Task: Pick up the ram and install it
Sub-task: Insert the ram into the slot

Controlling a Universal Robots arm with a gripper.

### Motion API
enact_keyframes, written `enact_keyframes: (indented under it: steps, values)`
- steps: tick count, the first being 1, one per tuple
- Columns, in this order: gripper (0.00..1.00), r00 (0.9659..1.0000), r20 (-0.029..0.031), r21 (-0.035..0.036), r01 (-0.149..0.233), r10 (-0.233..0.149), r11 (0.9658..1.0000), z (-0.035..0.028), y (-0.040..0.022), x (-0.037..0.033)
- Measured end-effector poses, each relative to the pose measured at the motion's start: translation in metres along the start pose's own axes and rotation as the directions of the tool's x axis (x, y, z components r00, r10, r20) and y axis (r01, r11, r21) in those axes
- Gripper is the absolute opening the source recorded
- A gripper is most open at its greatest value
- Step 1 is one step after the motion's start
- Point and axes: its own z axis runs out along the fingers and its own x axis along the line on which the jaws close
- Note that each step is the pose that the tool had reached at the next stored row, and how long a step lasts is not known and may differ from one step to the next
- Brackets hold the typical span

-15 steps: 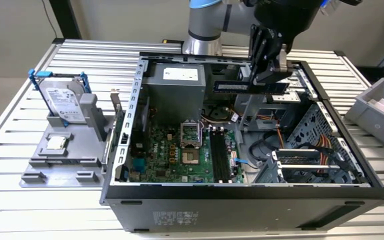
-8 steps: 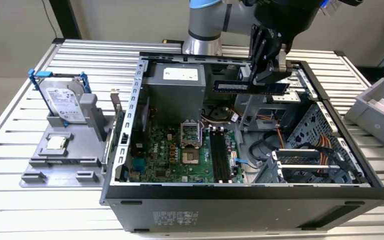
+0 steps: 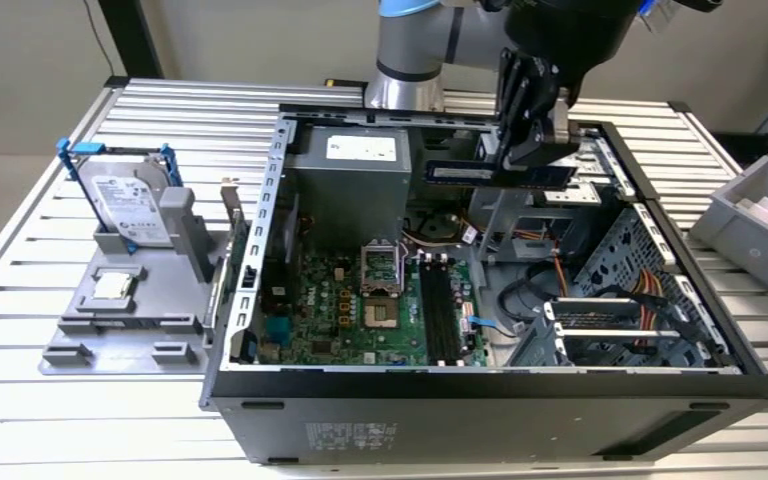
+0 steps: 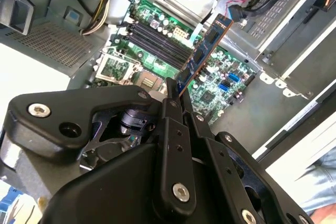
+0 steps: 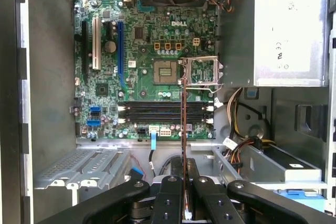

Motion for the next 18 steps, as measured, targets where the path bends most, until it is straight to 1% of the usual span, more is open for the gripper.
enact_keyframes:
  steps: [11, 18]
  values:
    - [0.0, 0.9997, 0.0005, 0.0003, -0.025, 0.025, 0.9997, 0.0001, 0.0035, 0.0001]
    - [0.0, 0.9994, 0.0005, 0.0005, -0.036, 0.036, 0.9994, 0.0001, 0.0042, 0.0001]
